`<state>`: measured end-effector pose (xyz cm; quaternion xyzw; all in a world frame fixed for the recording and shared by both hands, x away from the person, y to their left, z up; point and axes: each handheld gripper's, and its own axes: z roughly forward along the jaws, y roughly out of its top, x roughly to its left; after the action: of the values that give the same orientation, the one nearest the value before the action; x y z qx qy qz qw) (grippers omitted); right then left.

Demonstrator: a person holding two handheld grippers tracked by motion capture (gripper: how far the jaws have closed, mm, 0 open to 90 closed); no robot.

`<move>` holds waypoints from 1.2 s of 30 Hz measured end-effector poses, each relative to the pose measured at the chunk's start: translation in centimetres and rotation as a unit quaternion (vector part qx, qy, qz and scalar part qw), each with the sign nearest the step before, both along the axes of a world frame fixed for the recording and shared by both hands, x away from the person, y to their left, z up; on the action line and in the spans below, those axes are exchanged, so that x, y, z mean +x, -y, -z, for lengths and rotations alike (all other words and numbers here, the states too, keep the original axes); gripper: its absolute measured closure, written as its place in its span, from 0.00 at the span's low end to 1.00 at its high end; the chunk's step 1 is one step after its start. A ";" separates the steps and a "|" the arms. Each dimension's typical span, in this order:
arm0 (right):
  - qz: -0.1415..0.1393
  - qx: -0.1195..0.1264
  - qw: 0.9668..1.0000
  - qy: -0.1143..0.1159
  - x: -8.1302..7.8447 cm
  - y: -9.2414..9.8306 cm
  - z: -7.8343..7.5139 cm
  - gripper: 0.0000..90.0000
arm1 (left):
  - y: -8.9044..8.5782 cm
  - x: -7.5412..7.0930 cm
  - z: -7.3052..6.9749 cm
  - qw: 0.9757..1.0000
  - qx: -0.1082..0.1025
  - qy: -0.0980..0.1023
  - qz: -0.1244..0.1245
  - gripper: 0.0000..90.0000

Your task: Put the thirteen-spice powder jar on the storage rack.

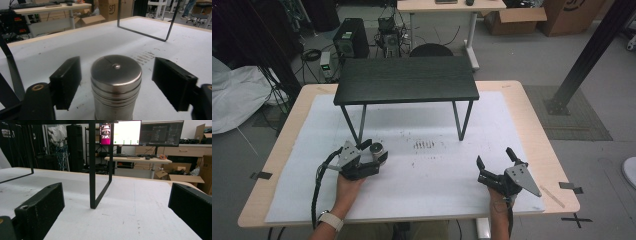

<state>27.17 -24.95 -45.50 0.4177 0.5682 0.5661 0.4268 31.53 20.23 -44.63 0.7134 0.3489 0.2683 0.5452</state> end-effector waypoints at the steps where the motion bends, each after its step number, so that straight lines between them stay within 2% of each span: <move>1: 0.000 0.000 1.000 0.000 0.0 0.0 0.0 0.00 | 0.0 0.0 0.0 1.000 0.000 0.000 0.000 0.30; 9: -0.002 0.000 1.000 0.000 0.0 0.0 0.0 0.00 | -0.1 0.1 0.0 1.000 -0.007 -0.004 0.002 0.44; 17: -0.003 0.001 1.000 0.000 0.0 0.0 0.0 0.00 | -0.2 0.2 0.0 1.000 -0.012 -0.009 0.002 0.54; 23: -0.004 0.001 1.000 0.000 0.0 0.0 0.0 0.00 | -0.3 0.3 0.0 1.000 -0.018 -0.012 0.004 0.54; 27: -0.004 0.001 1.000 0.000 0.0 0.0 0.0 0.00 | -0.3 0.1 0.0 1.000 -0.014 -0.005 0.000 0.55; 33: -0.005 0.001 1.000 0.000 0.0 0.0 0.0 0.00 | -0.5 0.1 -0.1 1.000 -0.026 -0.008 -0.002 0.55; 36: -0.005 0.001 1.000 0.000 0.0 0.0 0.0 0.00 | -0.6 -0.2 -0.4 0.999 -0.035 -0.003 -0.001 0.55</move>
<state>27.17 -24.98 -45.50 0.4151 0.5695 0.5687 0.4242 31.32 20.81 -44.19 0.6945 0.3605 0.2544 0.5683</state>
